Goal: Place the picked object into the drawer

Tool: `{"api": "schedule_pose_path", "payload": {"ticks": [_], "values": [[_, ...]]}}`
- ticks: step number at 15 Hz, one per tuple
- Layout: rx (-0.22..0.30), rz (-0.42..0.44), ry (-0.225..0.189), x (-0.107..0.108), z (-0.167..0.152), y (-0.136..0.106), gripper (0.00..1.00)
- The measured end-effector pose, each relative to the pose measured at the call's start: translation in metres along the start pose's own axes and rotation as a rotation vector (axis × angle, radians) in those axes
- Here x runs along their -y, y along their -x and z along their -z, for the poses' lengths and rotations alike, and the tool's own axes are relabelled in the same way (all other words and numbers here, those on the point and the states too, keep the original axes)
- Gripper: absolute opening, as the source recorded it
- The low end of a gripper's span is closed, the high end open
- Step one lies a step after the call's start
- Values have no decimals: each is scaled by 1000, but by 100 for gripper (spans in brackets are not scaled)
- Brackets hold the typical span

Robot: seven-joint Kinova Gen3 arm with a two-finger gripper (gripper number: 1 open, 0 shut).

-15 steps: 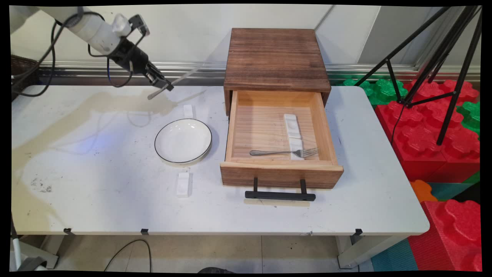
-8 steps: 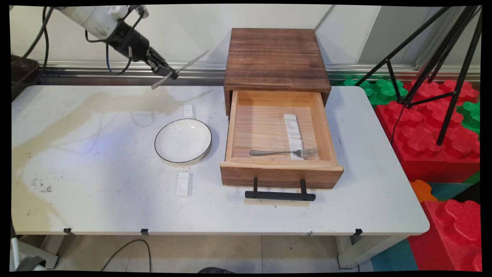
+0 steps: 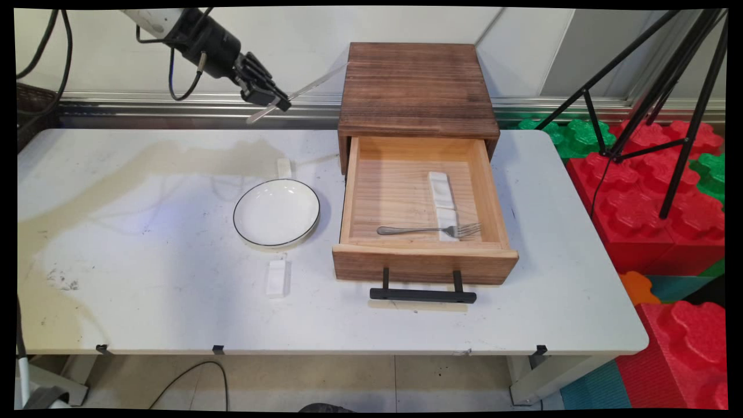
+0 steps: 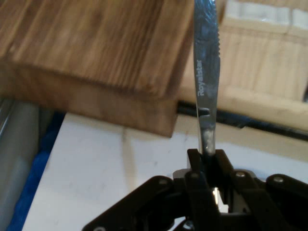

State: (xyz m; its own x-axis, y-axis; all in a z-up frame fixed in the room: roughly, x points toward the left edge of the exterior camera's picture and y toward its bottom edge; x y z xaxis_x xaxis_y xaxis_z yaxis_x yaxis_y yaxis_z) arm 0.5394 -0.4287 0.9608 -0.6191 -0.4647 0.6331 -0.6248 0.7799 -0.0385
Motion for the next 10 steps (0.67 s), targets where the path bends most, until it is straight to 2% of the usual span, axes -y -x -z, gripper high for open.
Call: {"api": "schedule_pose_path", "payload": {"ticks": [8,10], "values": [[-29,-186,112,-42,-7,-53,0],[-31,-222,128,-52,-13,-66,0]]}}
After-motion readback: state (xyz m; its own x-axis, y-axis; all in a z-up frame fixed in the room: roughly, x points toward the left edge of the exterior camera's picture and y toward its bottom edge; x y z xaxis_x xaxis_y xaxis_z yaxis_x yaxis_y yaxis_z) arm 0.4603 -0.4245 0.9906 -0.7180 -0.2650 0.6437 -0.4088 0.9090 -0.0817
